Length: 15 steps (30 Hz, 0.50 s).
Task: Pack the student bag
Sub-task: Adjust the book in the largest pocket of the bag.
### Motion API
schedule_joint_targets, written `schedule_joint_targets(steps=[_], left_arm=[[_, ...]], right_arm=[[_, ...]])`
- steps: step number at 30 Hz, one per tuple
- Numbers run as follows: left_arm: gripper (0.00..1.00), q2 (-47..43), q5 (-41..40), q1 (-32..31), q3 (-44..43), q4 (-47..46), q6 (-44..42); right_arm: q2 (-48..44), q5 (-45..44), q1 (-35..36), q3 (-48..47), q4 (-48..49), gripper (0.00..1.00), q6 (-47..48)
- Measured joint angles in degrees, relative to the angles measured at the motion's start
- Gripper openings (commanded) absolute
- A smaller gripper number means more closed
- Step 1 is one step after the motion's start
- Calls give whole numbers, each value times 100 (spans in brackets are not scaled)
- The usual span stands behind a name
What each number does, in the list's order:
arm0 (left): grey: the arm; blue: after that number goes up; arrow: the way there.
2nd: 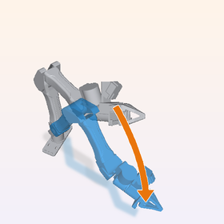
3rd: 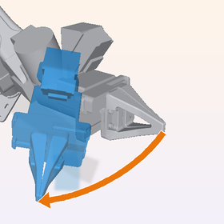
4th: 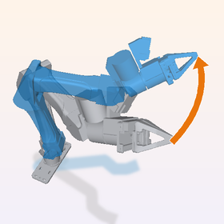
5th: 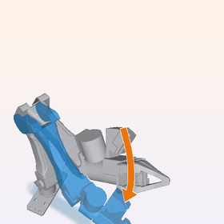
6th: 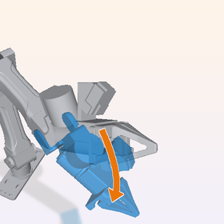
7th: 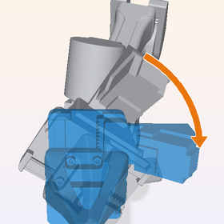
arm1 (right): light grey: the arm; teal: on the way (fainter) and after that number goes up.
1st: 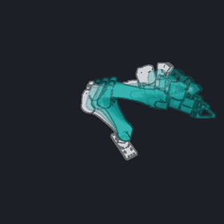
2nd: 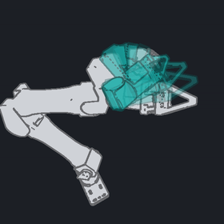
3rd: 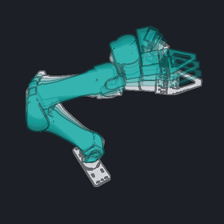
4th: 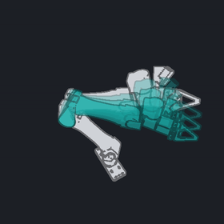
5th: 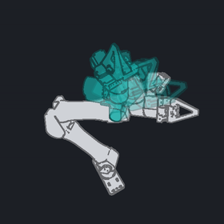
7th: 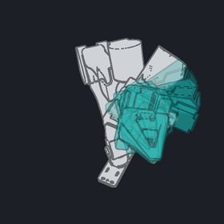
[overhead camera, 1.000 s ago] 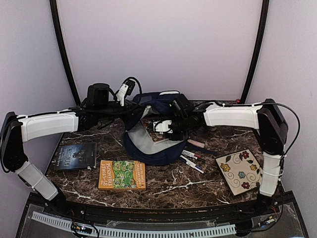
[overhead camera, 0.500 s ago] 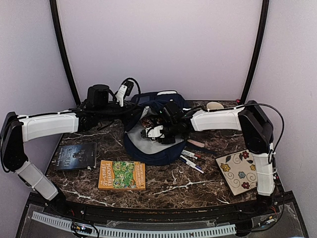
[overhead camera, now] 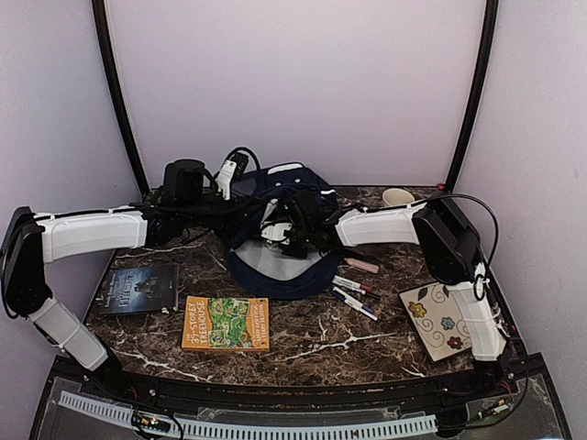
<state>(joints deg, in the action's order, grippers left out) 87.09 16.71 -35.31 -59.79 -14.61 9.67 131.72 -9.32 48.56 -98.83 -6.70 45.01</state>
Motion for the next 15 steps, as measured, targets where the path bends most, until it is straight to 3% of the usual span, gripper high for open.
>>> schedule_joint_targets(steps=[10,15], left_arm=[[0,2,-129,-61,17,-9,22],[0,13,-162,-138,28,79,24]], right_arm=[[109,-254,11,-59,293,29,-581],[-446,-74,31,817,286,30,-664]])
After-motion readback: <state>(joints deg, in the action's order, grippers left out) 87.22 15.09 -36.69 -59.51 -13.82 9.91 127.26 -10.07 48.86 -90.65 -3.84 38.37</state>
